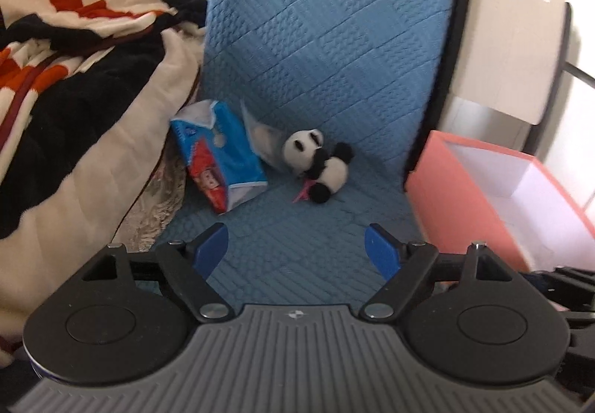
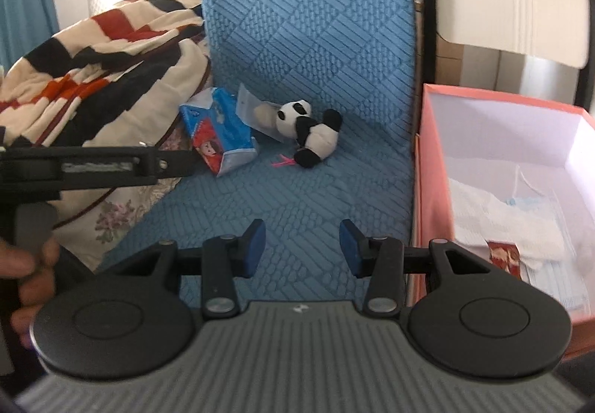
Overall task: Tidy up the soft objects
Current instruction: 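Withdraw both open grippers from the box toward the panda plush and wipes packet, then close the right gripper on the panda plush while the left gripper approaches the blue wipes packet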
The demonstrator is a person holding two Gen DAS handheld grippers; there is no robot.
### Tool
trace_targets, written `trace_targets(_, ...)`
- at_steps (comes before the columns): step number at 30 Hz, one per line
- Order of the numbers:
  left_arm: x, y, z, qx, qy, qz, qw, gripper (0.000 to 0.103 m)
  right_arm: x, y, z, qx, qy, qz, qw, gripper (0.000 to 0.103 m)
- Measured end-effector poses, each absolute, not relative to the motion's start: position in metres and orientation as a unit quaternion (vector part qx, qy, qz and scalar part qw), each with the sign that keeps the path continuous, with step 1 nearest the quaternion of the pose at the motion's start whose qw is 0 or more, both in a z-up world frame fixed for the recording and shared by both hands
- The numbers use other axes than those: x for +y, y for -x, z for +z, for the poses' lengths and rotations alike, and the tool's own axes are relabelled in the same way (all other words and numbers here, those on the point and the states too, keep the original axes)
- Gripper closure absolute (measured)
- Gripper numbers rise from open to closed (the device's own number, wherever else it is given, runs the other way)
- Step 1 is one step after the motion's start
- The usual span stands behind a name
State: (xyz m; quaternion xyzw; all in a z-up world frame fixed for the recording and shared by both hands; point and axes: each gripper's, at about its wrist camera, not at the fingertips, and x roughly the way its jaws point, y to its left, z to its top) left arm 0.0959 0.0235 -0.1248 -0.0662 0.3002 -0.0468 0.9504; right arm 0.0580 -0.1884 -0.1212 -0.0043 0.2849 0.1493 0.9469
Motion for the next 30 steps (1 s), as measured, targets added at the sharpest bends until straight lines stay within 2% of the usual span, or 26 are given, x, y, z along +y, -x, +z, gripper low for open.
trace_targets(16,0.06,-0.162,-0.156,0.339,0.095,-0.028,0.935,0.019,-0.159,-0.109,-0.125,0.265,0.054,0.159,0.95,0.056)
trace_targets(30,0.09,-0.224,-0.178,0.376,0.171,-0.004,0.911,0.019,-0.139,-0.177,-0.128,0.276,0.065,0.175,0.943,0.056)
